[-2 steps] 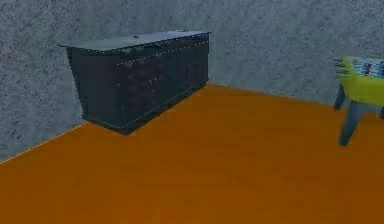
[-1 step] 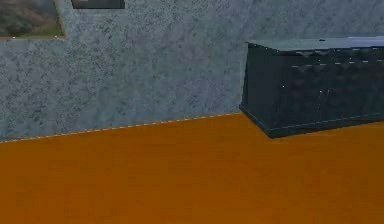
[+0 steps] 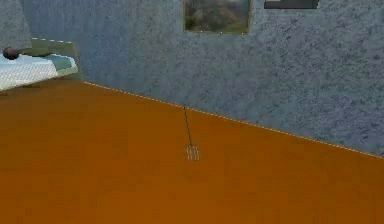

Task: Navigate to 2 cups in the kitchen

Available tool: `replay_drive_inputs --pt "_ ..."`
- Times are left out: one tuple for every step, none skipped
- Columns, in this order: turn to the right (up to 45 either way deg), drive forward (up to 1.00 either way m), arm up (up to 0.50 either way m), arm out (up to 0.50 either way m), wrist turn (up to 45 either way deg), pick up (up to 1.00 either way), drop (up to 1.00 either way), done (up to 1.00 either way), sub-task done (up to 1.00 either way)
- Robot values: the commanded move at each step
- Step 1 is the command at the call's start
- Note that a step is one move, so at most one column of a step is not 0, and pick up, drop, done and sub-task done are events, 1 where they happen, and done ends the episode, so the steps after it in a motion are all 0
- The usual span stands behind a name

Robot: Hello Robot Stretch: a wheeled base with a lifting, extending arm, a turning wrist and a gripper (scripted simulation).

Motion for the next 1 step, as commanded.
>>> replay_drive_inputs --pt "-45.0 0.0 0.0 0.0 0.0 0.0 0.0 0.0 0.0"
